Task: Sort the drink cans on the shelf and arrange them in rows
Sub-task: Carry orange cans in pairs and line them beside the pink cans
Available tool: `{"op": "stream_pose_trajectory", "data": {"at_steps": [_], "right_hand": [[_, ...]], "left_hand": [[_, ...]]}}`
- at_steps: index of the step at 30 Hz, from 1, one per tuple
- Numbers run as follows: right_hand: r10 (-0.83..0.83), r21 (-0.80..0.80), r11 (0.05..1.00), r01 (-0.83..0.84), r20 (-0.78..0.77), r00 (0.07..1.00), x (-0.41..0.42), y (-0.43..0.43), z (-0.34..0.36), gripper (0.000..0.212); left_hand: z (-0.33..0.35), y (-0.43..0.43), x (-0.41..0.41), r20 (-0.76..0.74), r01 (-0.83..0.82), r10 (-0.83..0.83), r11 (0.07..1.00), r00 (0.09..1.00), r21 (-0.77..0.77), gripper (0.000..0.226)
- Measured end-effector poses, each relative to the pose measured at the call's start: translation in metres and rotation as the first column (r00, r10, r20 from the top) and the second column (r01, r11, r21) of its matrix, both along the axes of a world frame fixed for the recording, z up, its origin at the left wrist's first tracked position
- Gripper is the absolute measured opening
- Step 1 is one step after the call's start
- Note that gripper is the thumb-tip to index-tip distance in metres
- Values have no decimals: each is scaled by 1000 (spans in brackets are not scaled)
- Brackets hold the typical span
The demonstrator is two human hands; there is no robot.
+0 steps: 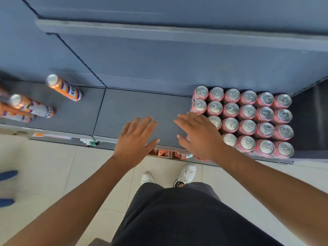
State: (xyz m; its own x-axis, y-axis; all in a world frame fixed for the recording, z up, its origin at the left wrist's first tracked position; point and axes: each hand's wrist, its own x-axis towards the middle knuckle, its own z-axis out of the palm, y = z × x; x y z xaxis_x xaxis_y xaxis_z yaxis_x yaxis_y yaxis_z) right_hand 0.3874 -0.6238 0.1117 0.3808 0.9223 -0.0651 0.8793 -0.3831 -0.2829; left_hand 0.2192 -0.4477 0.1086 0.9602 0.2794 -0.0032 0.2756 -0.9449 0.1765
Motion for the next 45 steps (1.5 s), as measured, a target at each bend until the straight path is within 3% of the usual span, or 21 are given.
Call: {"op": "stream_pose_trajectory", "data": {"at_steps": [14,26,35,45], "right_hand": [[146,-15,989,-146,20,989,-162,173,57,47],[238,2,971,-238,-17,971,-298,303,63,49],[263,34,965,-261,-93,960,-313,400,51,46],[254,13,967,-256,-187,949,-277,522,43,47]], "left_hand": [[29,119,-191,206,-336,329,942,921,-2,48],[42,204,-351,181,-537,518,841,836,72,49],[33,268,-378,120,-633,622,768,773,95,53],[24,387,-362,-47,-645,655,753,755,130,56]]}}
